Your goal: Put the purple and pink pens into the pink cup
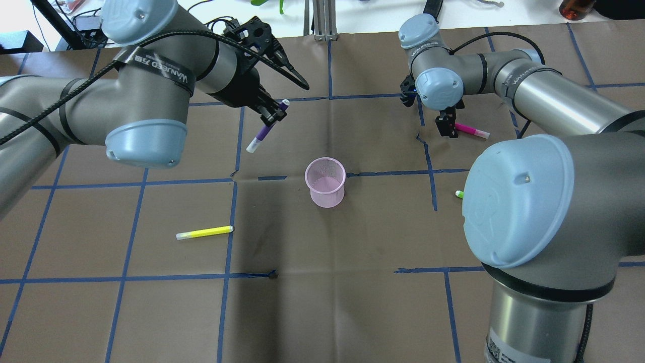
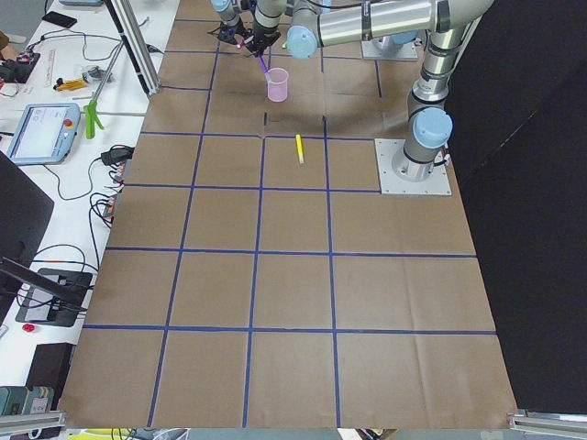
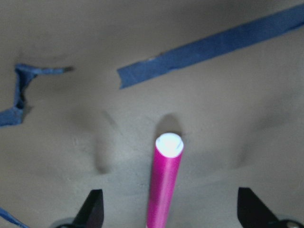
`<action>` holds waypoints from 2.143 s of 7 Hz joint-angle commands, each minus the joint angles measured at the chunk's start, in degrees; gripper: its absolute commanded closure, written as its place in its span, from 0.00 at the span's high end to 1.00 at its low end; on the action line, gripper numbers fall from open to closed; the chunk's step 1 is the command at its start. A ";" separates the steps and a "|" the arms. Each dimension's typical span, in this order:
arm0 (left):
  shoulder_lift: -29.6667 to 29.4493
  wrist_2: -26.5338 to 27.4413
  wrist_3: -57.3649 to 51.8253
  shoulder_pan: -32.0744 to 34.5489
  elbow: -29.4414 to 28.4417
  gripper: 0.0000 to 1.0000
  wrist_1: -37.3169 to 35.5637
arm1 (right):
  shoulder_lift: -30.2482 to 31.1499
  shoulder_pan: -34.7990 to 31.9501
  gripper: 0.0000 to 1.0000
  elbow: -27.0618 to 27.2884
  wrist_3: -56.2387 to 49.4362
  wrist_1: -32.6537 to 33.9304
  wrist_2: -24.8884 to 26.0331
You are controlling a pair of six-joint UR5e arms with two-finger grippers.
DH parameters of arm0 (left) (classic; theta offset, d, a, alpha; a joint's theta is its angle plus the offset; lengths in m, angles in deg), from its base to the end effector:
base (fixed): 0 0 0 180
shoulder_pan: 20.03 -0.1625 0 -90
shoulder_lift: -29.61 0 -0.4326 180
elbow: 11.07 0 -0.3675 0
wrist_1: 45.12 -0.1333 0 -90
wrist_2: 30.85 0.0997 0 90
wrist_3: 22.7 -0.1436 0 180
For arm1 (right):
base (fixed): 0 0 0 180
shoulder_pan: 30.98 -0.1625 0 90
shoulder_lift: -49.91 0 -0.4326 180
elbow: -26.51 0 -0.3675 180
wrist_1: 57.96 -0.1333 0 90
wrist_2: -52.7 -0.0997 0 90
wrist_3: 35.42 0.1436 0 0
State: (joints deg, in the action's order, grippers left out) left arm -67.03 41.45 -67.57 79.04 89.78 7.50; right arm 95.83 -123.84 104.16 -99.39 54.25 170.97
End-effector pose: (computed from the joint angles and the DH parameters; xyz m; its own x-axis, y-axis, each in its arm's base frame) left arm -0.2600 -0.5062 0.3870 -0.5506 0.8339 -0.0374 0.7573 0.4801 -0.4428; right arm 0.0997 -0.6868 0.1388 -0.3401 -0.9387 0.0564 -0.8085 0.3225 0.4923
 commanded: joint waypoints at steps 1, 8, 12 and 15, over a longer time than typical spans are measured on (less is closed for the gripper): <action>0.31 -0.32 13.42 3.32 3.89 0.00 -12.73 | -0.04 -0.04 0.65 0.05 -0.63 0.03 0.20; -5.58 -9.02 25.62 4.02 14.28 0.00 -35.11 | -0.04 -0.04 0.29 0.14 -1.07 0.03 2.57; -16.03 -8.32 25.71 6.22 14.29 0.00 -47.15 | -0.21 -0.04 0.27 0.14 -1.77 0.29 2.40; -16.83 -8.14 25.88 6.40 14.82 0.90 -46.81 | -0.30 -0.04 0.13 0.23 -1.86 0.38 2.31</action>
State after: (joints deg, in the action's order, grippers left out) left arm -83.12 33.27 -41.71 85.35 104.47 -39.25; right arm 95.57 -123.88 104.33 -101.18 54.62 173.38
